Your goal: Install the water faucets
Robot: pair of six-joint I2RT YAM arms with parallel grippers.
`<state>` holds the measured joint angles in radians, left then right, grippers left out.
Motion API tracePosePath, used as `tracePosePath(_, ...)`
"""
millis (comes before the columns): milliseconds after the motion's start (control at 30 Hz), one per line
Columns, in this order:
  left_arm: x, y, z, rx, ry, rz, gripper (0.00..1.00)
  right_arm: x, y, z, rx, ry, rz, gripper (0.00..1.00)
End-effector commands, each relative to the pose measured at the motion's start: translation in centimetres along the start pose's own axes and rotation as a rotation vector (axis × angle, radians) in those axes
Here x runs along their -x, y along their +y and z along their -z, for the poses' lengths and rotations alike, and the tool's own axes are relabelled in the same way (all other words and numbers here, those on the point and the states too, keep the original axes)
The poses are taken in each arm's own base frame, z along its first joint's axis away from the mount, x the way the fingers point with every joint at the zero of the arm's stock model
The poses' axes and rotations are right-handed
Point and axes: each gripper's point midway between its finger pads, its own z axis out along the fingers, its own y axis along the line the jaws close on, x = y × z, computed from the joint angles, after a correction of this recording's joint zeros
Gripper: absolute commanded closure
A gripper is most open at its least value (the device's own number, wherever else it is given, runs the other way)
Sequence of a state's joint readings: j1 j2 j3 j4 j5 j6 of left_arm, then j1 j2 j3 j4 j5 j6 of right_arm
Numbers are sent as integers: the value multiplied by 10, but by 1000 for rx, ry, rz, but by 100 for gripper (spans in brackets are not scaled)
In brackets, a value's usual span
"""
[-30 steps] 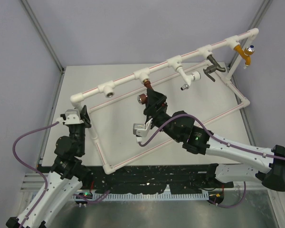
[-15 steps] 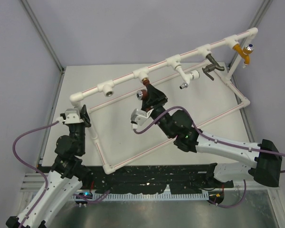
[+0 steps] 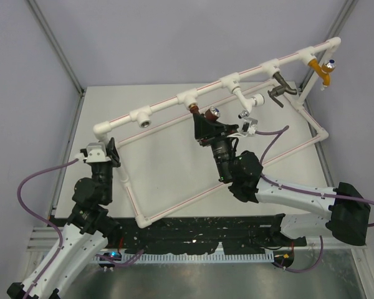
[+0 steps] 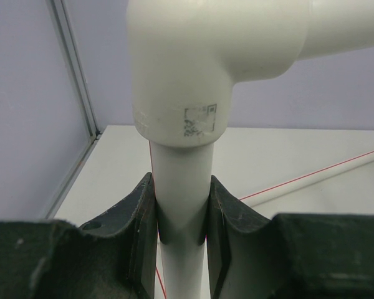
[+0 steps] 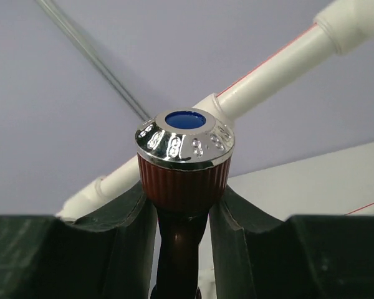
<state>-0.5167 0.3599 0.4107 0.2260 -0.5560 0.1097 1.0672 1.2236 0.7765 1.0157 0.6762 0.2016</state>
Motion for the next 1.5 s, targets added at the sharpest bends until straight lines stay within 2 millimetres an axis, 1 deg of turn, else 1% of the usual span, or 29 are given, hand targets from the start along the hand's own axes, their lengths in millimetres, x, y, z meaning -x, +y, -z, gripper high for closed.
tracePosePath(0,-9,-22,-1,-102,28,-13,100,33,-15,-2,-188,-181,-804,94)
tracePosePath(33,-9,-22,-1,-101,27,-11,100,28,-18,-3,-211,-174,-860,94)
tracePosePath(67,-9,-22,-1,-102,28,-13,100,28,-21,-3,-232,-189,-980,94)
tracePosePath(100,-9,-22,-1,-102,27,-12,100,20,-24,-3,-262,-173,-1016,93)
tracePosePath(133,-10,-22,-1,-102,28,-12,100,22,-25,-4,-272,-188,-1104,92)
tracePosePath(167,-10,-23,-1,-104,30,-13,100,19,-27,-5,-290,-183,-1111,92)
tracePosePath(233,-9,-23,-1,-102,29,-12,100,21,-33,-5,-306,-216,-1137,82)
tracePosePath(267,-10,-23,-1,-104,31,-15,100,21,-36,-5,-307,-224,-1122,73)
tracePosePath(300,-10,-23,-1,-103,31,-15,100,27,-36,-4,-287,-243,-1128,69)
tracePosePath(333,-10,-23,-1,-102,30,-16,100,27,-36,-4,-278,-242,-1075,61)
tracePosePath(367,-11,-23,-1,-101,31,-18,100,30,-36,-3,-258,-255,-1067,57)
tracePosePath(400,-10,-22,-1,-99,30,-16,100,31,-37,-2,-248,-253,-988,47)
tracePosePath(433,-10,-22,-1,-99,29,-16,100,38,-35,-1,-222,-272,-967,41)
tracePosePath(467,-10,-22,-1,-98,30,-18,100,38,-33,-1,-205,-259,-884,34)
tracePosePath(500,-10,-22,-1,-99,30,-17,100,46,-32,1,-176,-281,-882,30)
tracePosePath(533,-11,-22,-1,-98,33,-19,100,47,-30,1,-156,-275,-814,25)
tracePosePath(667,-12,-23,-2,-99,38,-22,100,59,-26,10,-85,-310,-749,15)
tracePosePath(800,-13,-24,-2,-102,39,-24,100,60,-31,20,-62,-299,-614,9)
tracePosePath(867,-12,-24,-2,-102,38,-23,100,56,-38,27,-73,-280,-526,8)
tracePosePath(1000,-15,-25,-2,-105,46,-26,100,58,-48,40,-65,-260,-321,5)
tracePosePath(1067,-16,-25,-3,-107,49,-29,100,59,-50,46,-36,-249,-175,5)
tracePosePath(1100,-16,-25,-3,-106,51,-30,100,66,-45,50,9,-253,-73,5)
tracePosePath(1133,-17,-26,-3,-108,52,-30,100,61,-47,54,28,-235,0,5)
tracePosePath(1167,-17,-25,-3,-105,53,-33,100,67,-41,58,78,-245,94,5)
tracePosePath(1200,-17,-26,-3,-108,53,-32,100,68,-43,62,93,-233,167,5)
tracePosePath(1333,-18,-26,-3,-107,56,-34,100,56,-34,72,247,-150,612,4)
tracePosePath(1400,-18,-27,-3,-110,58,-35,100,54,-31,74,326,-125,912,2)
tracePosePath(1433,-18,-27,-4,-110,58,-35,100,50,-26,76,381,-112,980,2)
tracePosePath(1467,-19,-28,-4,-115,62,-36,100,47,-23,76,431,-90,1107,1)
